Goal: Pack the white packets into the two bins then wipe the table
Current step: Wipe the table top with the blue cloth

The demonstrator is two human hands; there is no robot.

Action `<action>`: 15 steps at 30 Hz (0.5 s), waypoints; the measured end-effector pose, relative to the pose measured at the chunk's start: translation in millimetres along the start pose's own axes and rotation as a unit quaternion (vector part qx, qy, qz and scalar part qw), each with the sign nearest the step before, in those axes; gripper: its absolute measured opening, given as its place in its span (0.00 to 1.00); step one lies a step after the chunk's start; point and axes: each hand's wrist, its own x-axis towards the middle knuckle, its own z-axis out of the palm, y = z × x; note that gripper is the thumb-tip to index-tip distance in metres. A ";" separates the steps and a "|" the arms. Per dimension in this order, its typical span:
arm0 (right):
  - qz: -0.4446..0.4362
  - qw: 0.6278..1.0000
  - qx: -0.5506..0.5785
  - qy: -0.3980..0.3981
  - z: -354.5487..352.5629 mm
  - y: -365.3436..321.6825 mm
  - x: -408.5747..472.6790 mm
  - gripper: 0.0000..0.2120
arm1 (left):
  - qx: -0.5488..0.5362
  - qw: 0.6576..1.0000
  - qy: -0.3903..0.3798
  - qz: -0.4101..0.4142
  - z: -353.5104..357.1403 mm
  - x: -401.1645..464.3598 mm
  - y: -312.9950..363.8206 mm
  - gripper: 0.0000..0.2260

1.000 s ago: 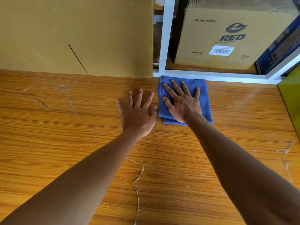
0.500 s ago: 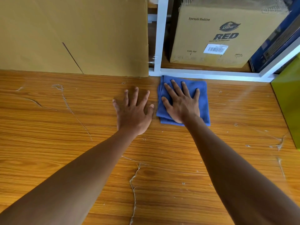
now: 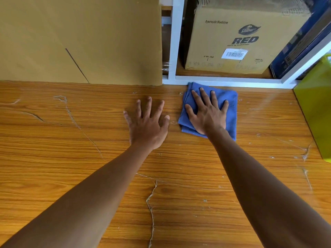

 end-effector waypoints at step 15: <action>-0.006 1.000 -0.013 -0.015 -4.5 10.3 10.9 0.36 | -0.003 1.000 0.004 0.009 0.4 0.4 -1.6 0.29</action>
